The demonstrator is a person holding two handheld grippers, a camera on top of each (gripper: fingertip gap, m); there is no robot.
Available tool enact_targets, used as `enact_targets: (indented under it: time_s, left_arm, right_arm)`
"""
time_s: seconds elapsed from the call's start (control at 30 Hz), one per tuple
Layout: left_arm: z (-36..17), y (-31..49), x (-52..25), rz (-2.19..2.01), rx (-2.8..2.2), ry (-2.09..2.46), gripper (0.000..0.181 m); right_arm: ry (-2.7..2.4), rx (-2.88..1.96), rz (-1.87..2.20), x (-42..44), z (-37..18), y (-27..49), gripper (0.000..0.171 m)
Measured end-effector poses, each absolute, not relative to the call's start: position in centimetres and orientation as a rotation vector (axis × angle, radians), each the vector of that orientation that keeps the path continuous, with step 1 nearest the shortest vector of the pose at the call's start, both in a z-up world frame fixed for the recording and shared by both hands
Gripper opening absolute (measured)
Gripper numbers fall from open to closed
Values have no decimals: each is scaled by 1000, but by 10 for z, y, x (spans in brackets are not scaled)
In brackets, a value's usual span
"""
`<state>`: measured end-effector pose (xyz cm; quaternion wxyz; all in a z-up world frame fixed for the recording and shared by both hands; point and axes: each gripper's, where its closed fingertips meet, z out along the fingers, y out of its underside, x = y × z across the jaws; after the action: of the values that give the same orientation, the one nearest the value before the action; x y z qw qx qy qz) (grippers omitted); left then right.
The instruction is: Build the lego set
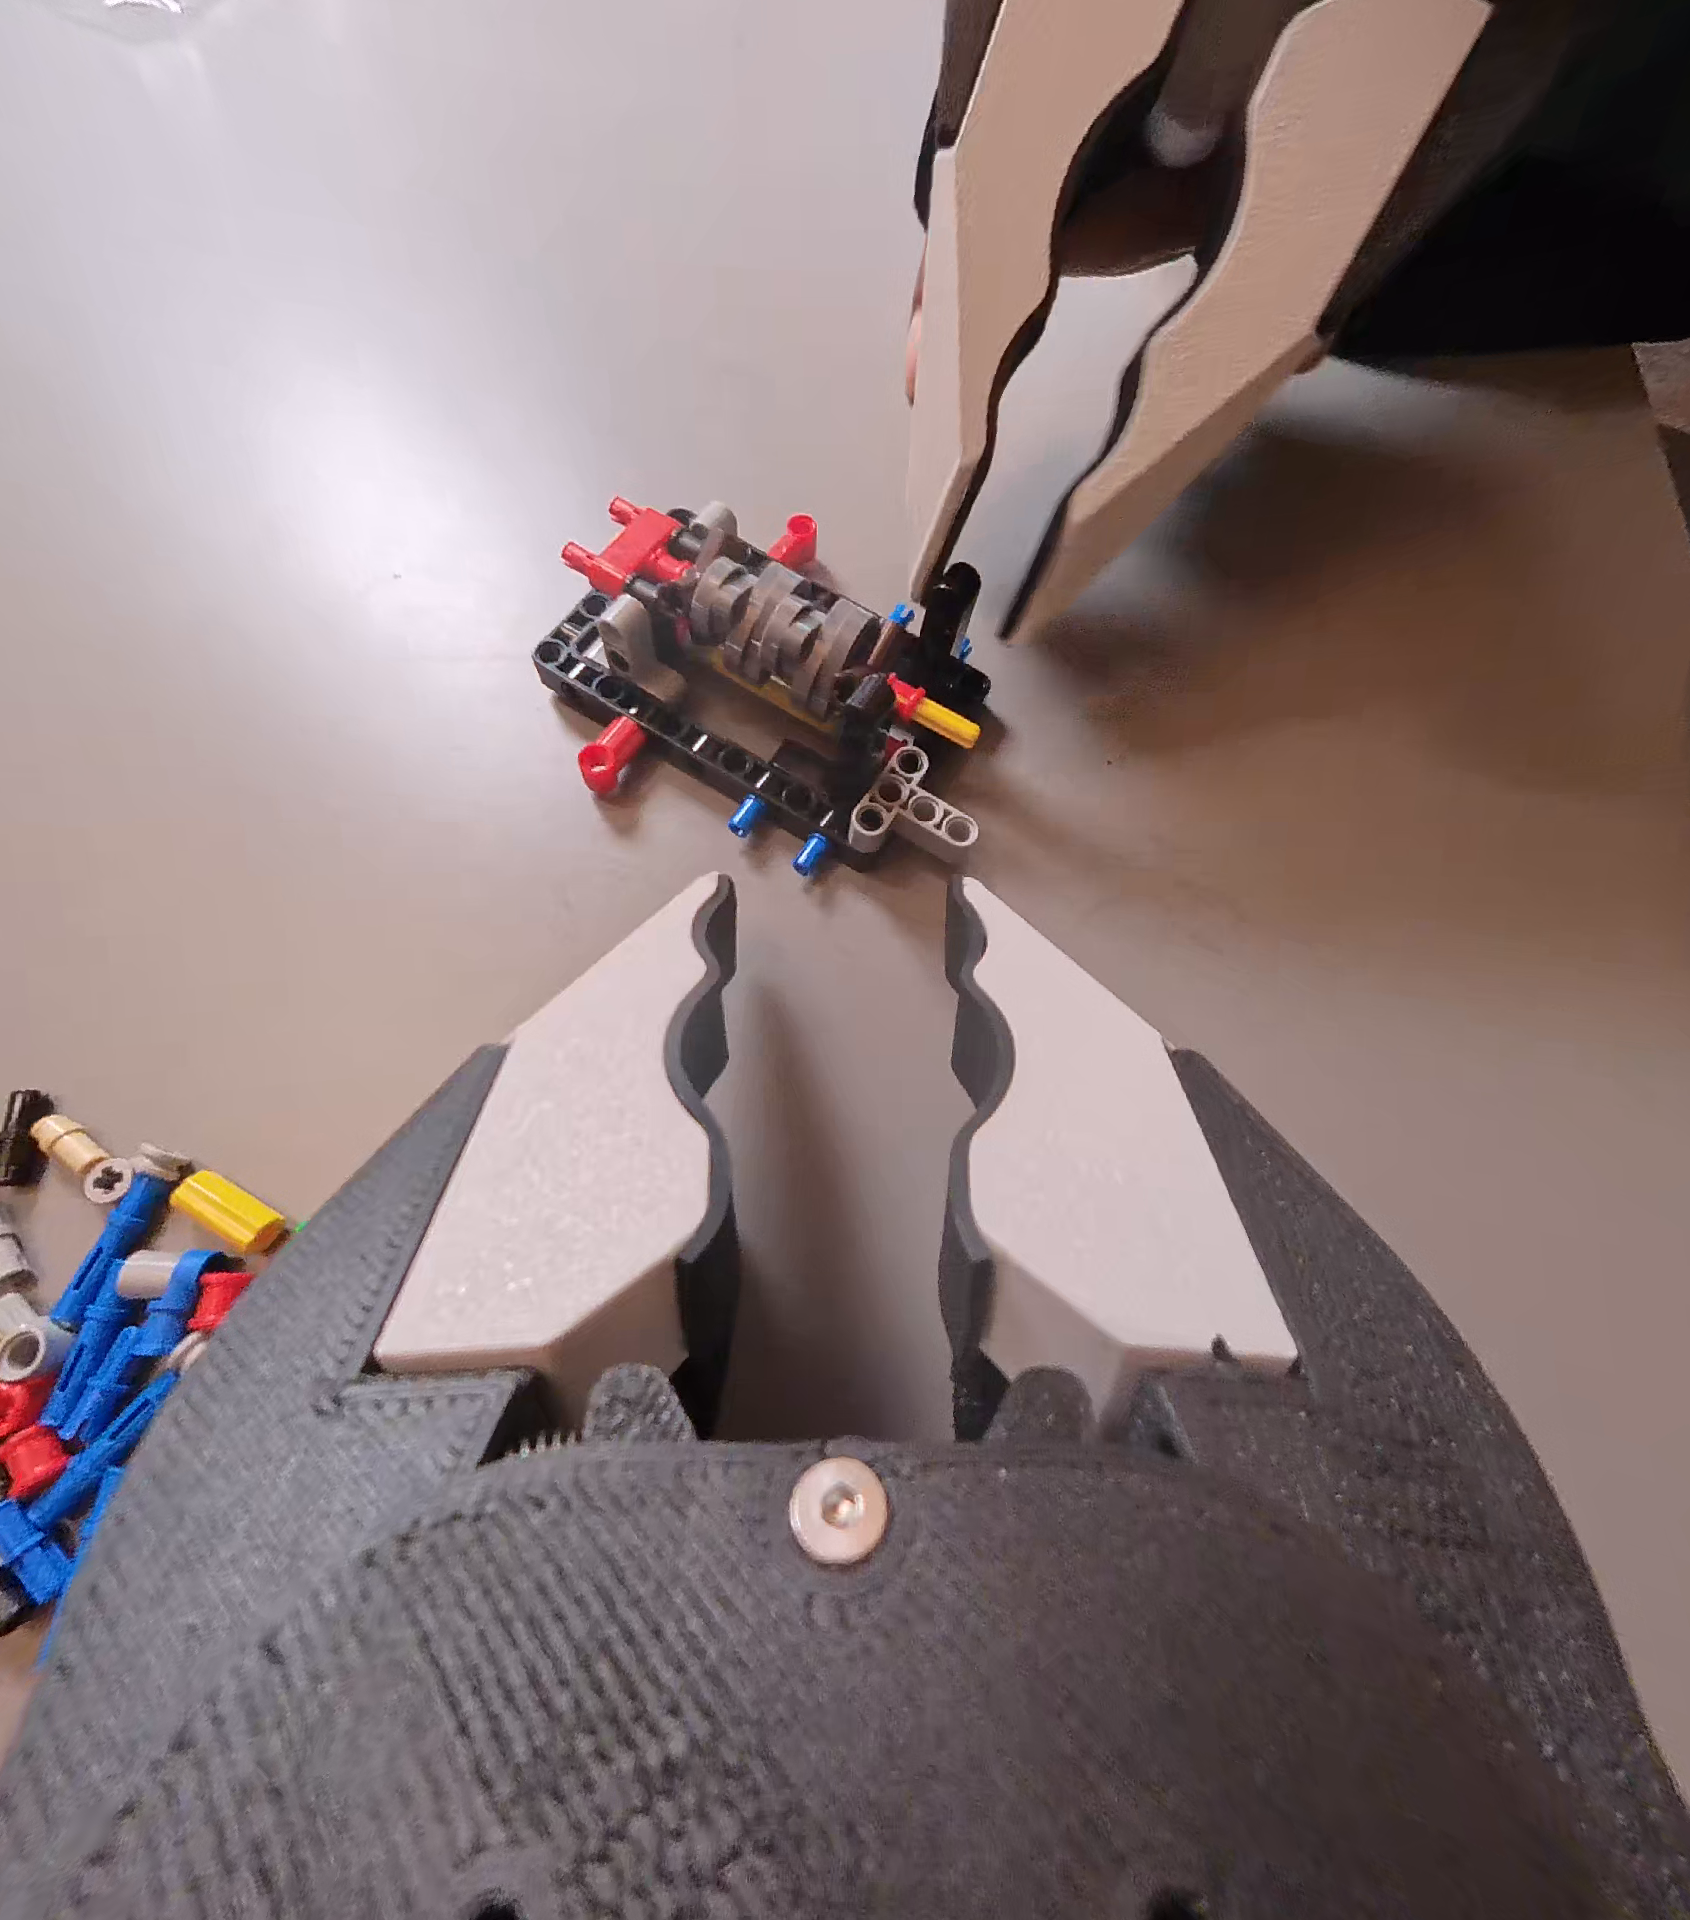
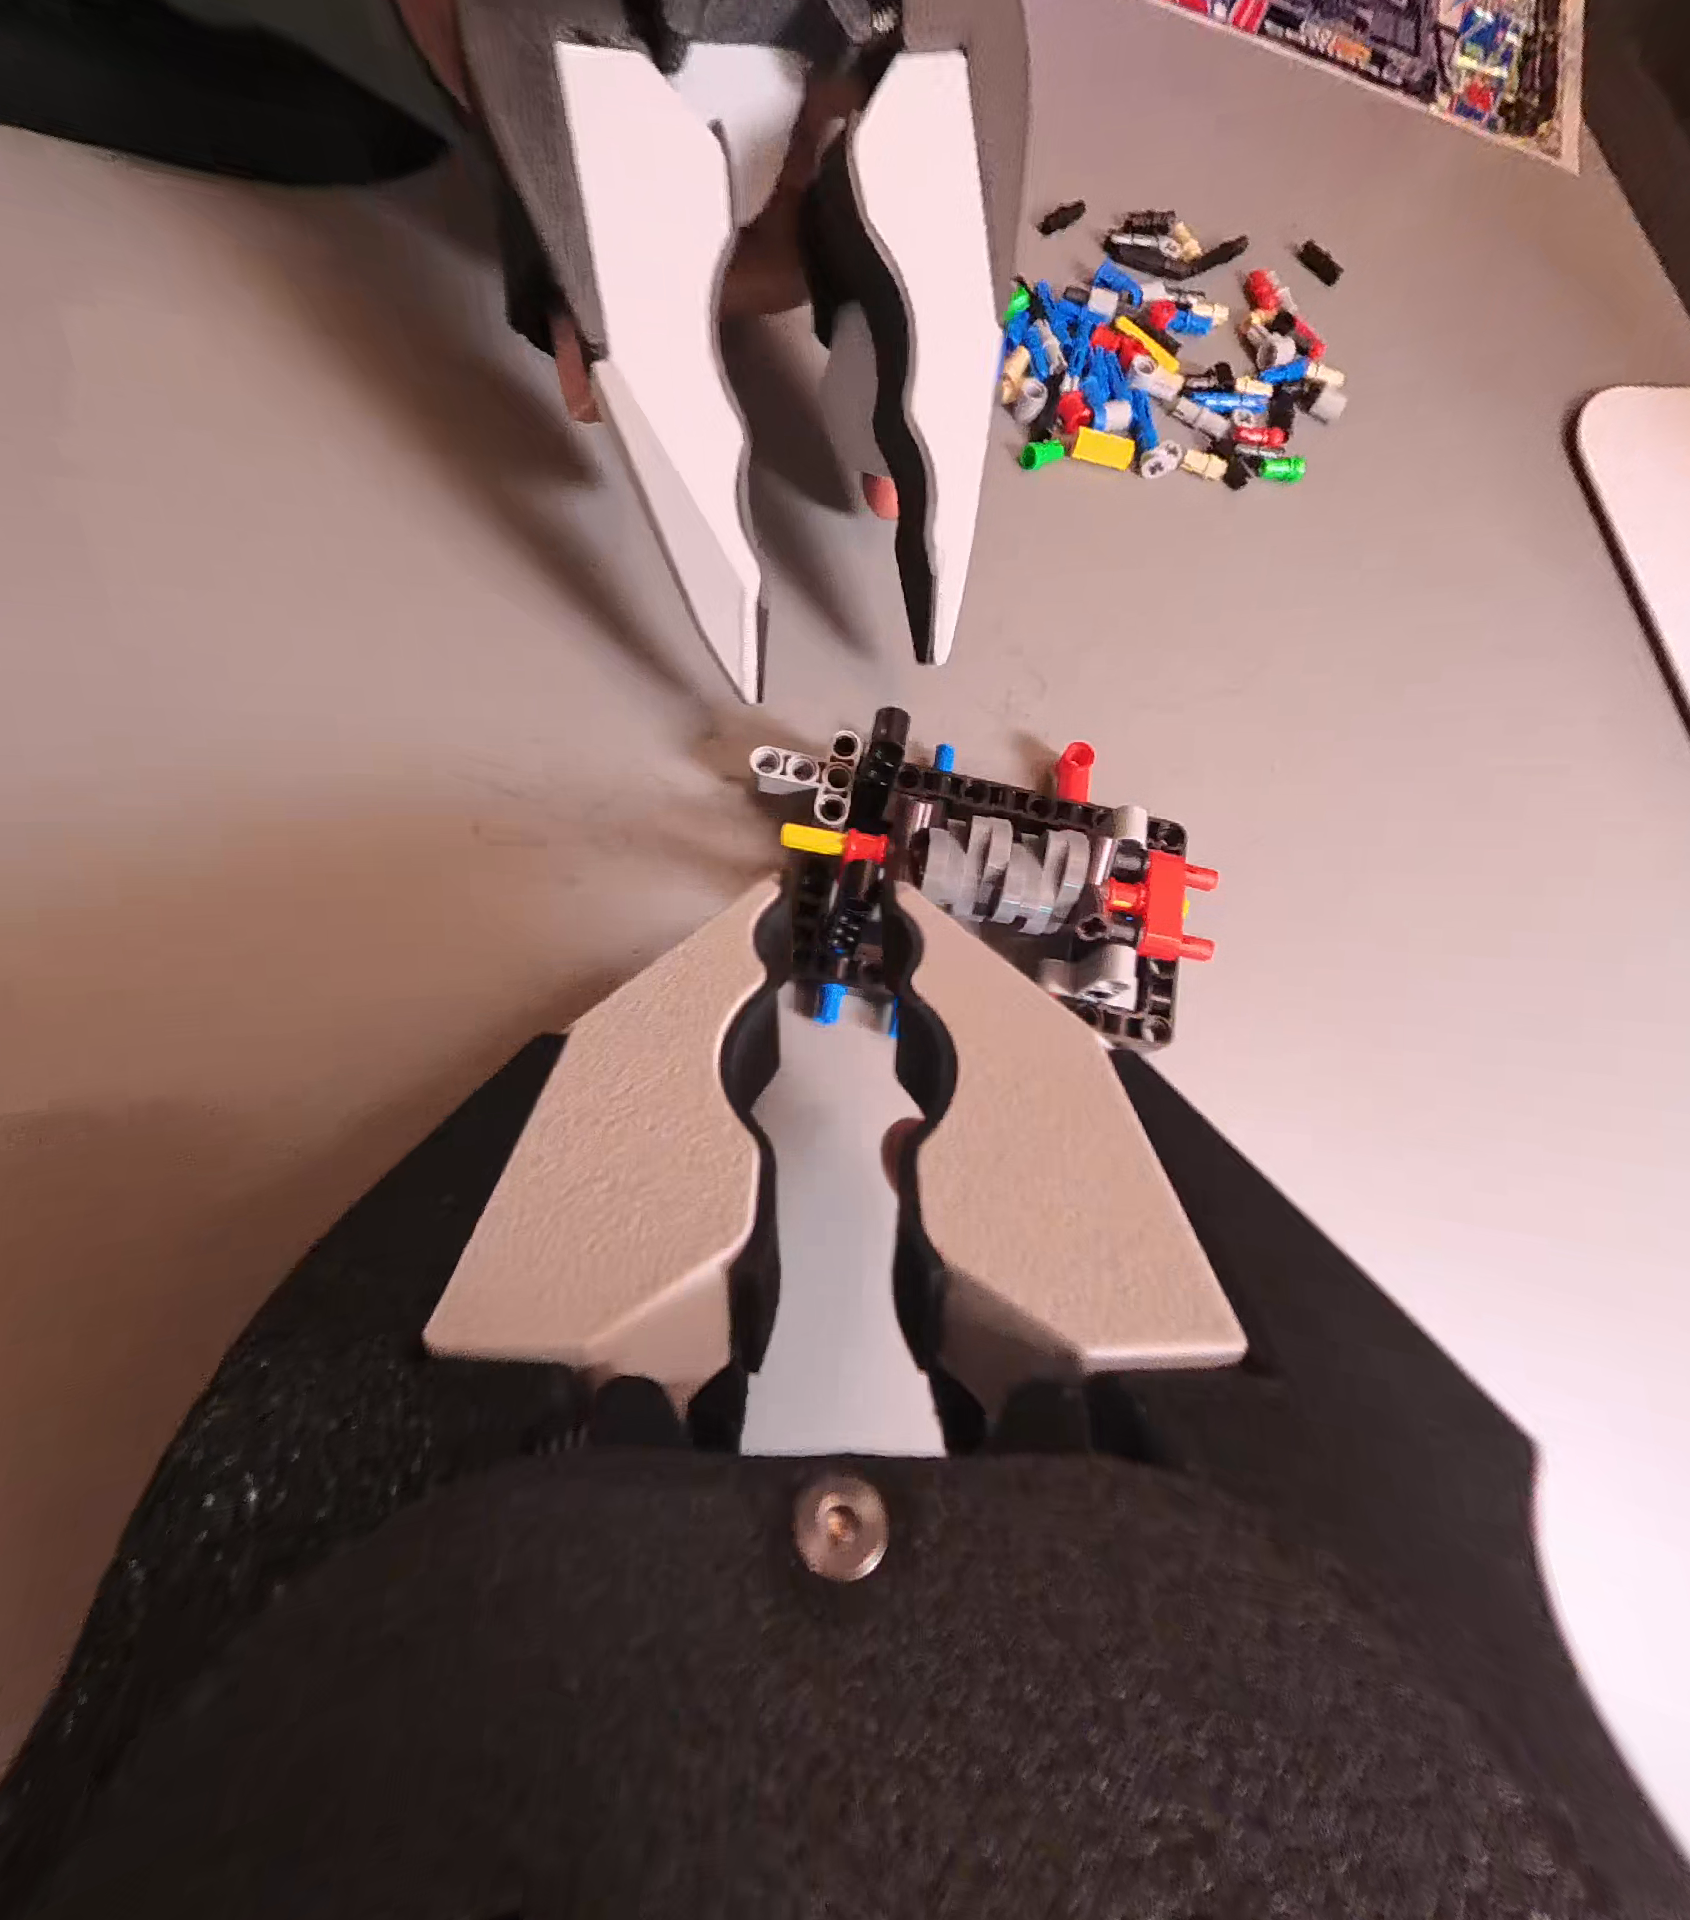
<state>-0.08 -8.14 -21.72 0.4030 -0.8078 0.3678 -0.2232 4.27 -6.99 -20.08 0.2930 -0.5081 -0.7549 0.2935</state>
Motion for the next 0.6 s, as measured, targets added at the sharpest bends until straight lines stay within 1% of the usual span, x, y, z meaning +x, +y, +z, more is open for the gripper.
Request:
enact_targets:
  time_s: [0.03, 0.2, 0.3, 0.4, 0.47, 0.53, 0.6]
  left_arm:
    - [-217, -82, -1, -557, -2038, 932, 39]
    - [-216, -82, -2, -546, -2035, 922, 37]
    - [-216, -82, -3, -539, -2032, 914, 37]
    - [-216, -82, -4, -524, -2031, 905, 37]
    - [-215, -80, -6, -512, -2030, 886, 37]
    - [-212, -78, -8, -506, -2022, 853, 38]
    - [-206, -75, -10, -509, -2001, 814, 41]
  right_arm:
    - [-1999, -1363, 778, 41, -201, -67, 6]
    - [-2082, -1291, 842, 57, -202, -65, 6]
    - [-2084, -1365, 793, 75, -204, -41, 7]
    - [-1982, -1474, 635, 89, -205, -5, 18]
    - [-1865, -1564, 585, 94, -195, 10, 26]
    - [-1782, -1663, 670, 95, -184, -2, 43]
    - [-1716, -1761, 756, 89, -179, -23, 68]
